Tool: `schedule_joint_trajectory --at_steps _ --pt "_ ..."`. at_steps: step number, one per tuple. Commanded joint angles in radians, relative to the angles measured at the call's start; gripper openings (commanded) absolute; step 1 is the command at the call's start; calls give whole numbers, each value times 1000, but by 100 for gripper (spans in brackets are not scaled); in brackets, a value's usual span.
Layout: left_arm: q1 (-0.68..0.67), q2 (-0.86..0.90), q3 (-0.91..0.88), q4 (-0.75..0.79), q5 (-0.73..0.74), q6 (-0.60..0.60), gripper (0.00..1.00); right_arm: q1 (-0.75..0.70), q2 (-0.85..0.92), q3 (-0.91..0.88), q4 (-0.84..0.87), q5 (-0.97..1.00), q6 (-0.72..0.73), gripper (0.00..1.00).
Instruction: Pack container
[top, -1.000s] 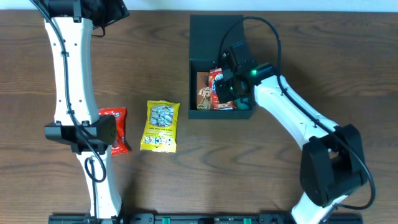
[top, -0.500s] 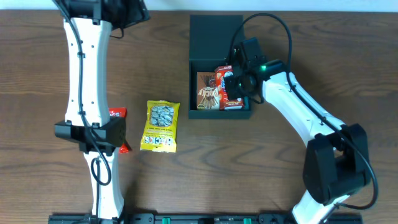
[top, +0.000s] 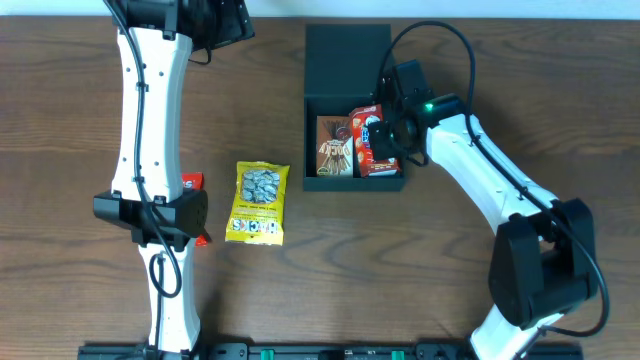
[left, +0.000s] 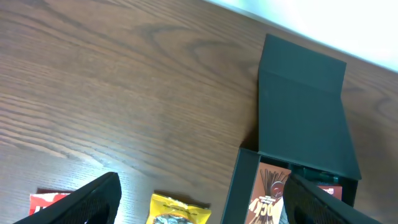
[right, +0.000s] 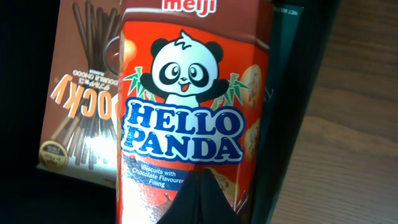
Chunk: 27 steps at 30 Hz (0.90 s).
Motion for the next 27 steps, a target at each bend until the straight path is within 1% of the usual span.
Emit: schedule_joint_trajectory --at_steps 1,4,7,10,14,21,27 --pt "3 13 -5 -2 2 14 84 -8 -18 26 14 25 45 2" --pt "3 13 -5 -2 -6 23 84 10 -53 92 41 15 24 2" --pt "4 13 -5 1 -26 26 84 43 -69 122 130 -71 -47 2" --pt "11 13 -5 2 -60 29 84 84 -39 122 180 -70 -56 1" --pt "42 13 -5 5 -61 29 84 115 21 122 191 -69 -56 2" --pt "113 13 -5 9 -56 28 85 117 95 122 216 -19 -41 2" --pt "121 13 -5 9 -56 28 85 117 134 122 237 78 -33 2"
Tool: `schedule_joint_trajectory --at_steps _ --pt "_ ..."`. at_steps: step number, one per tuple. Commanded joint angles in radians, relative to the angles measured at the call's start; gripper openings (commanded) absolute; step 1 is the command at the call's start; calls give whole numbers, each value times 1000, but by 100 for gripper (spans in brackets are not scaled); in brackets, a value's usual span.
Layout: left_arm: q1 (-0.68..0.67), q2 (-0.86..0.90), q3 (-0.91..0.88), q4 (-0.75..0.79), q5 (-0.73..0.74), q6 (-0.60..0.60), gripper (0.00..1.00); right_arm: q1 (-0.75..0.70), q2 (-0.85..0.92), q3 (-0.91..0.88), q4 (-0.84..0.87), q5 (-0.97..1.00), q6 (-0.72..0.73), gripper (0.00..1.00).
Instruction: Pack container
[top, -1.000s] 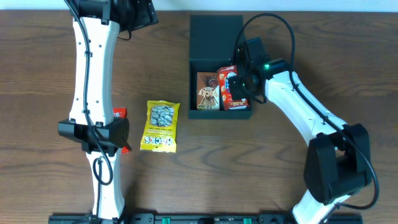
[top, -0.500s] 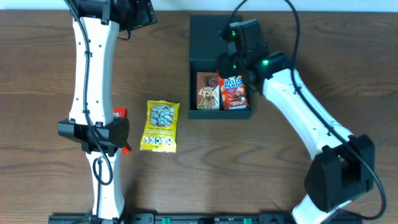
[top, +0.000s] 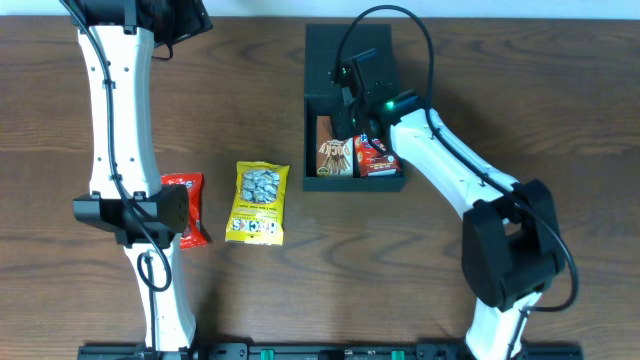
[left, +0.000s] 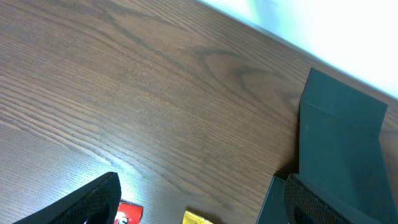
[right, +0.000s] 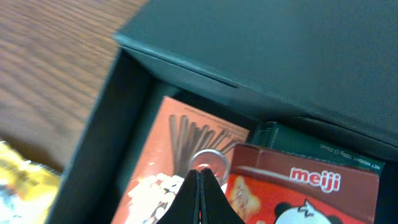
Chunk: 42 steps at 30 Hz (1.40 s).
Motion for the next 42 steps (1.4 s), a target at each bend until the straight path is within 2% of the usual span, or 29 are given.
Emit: schedule_joint_trajectory --at_steps 1,23,29,33,37,42 --pt "0 13 -4 1 -10 21 85 -1 7 5 5 68 4 2" --pt "0 13 -4 4 -7 21 85 -51 43 7 -39 154 5 2" --pt "0 13 -4 4 -8 21 86 -37 36 128 -95 51 0 2" --pt "0 13 -4 3 -8 21 85 -40 29 225 -174 8 -113 1" --pt "0 13 -10 -12 -8 42 85 -85 29 249 -257 65 -111 2" --pt "0 13 -84 -6 -8 44 84 -231 29 245 -338 29 -43 2"
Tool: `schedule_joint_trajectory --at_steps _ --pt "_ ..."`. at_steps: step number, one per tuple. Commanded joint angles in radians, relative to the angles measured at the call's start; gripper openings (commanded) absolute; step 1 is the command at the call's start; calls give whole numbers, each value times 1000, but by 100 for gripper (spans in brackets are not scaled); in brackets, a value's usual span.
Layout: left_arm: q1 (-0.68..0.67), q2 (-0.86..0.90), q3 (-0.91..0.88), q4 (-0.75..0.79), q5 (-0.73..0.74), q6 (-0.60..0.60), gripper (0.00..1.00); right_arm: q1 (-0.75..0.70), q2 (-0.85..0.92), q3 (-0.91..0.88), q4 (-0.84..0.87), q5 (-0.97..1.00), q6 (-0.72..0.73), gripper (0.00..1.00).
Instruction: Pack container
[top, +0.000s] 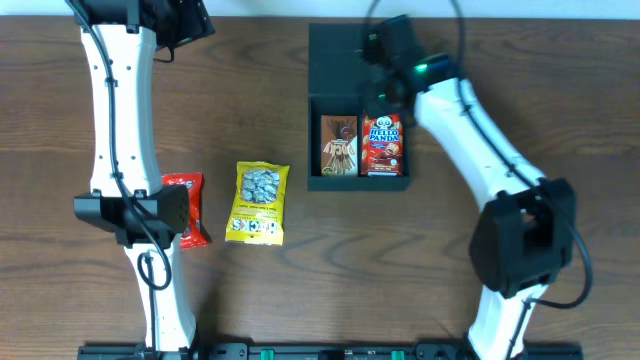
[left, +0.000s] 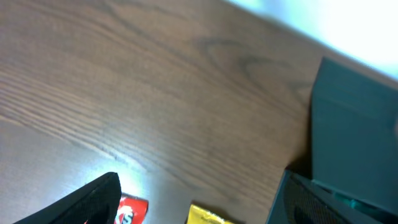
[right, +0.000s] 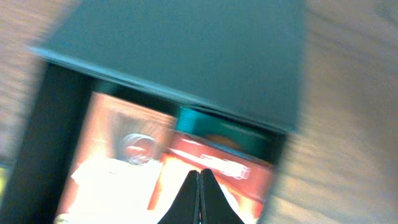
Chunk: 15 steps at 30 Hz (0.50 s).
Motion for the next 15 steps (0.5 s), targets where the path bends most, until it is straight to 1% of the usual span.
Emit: schedule_joint_trajectory --at_steps 1,3,6,8,15 --pt "1 13 -61 6 -7 22 85 -111 -2 9 -18 -31 30 1" --pt "2 13 -99 18 -7 22 85 -165 1 0 -28 -84 34 2" --pt "2 13 -137 32 -7 22 84 -204 9 -52 -24 -133 48 2" --pt "2 13 -148 37 -7 22 85 -205 9 -114 -12 -172 48 2" --pt "2 13 -148 47 -7 22 86 -183 10 -259 55 -211 85 2"
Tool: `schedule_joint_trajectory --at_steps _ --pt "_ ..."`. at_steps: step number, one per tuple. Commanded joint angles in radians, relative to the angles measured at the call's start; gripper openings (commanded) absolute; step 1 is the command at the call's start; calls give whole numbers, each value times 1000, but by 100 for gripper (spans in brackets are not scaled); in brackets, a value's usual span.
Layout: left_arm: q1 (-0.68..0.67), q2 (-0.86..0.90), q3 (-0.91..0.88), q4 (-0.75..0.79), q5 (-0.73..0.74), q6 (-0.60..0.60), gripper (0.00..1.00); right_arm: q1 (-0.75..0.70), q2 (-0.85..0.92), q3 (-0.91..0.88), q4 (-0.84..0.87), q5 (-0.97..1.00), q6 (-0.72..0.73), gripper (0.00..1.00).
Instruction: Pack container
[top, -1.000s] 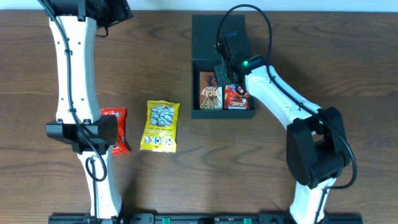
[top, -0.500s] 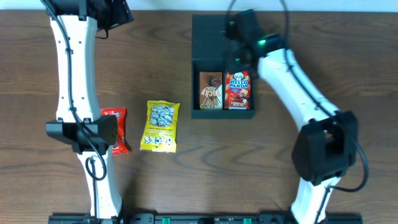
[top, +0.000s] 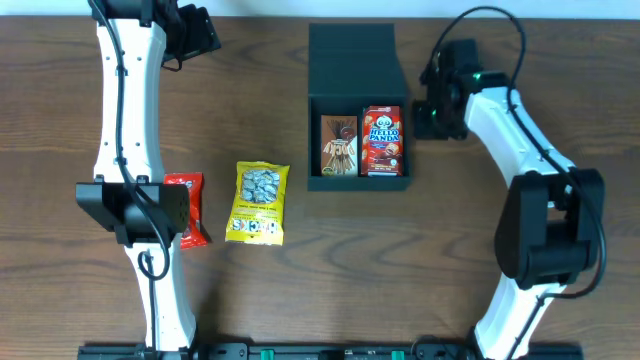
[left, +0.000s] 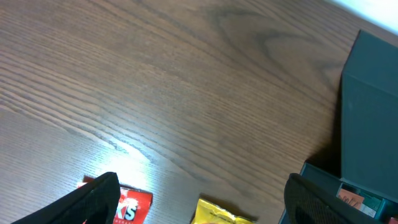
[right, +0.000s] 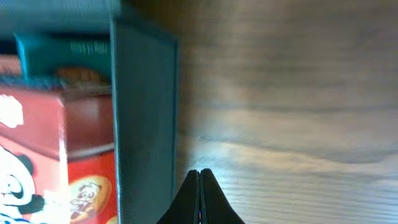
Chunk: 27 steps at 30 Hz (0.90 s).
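The dark green box (top: 312, 140) stands with its lid (top: 350, 55) folded open at the back. Inside lie a brown Pocky box (top: 338, 145) and a red Hello Panda box (top: 382, 140), side by side. A yellow snack bag (top: 258, 203) and a red packet (top: 185, 208) lie on the table to the left. My right gripper (right: 199, 186) is shut and empty, just right of the box's right wall (right: 144, 124). High at the back left, my left gripper (left: 199, 208) is open, looking down on the red packet (left: 134, 208) and the yellow bag (left: 217, 216).
The brown wooden table (top: 450, 250) carries everything. My left arm's base and links (top: 140, 215) stand beside the red packet. The right arm (top: 530, 150) runs along the right side. A pale edge lies beyond the table's back.
My right gripper was over the open lid at the back of the box; now it is low over the table just right of the box. The left wrist view has shifted slightly toward the packets.
My shut right gripper was on the Hello Panda box, which lay askew in the container. Then it was over the Pocky box at the back. By 0.5 s ago the Hello Panda lay straight beside the Pocky, with the gripper over the lid. Now it is outside, right of the box.
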Motion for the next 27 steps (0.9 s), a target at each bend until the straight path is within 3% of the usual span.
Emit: schedule_joint_trajectory --at_steps 1,16,27 --pt "2 10 -3 0 -7 18 86 14 9 -39 26 -53 24 2" --pt "2 10 -3 -3 -6 18 86 71 26 -58 106 -102 27 2" --pt "2 10 -3 -3 -7 19 86 60 26 -58 195 -3 62 2"
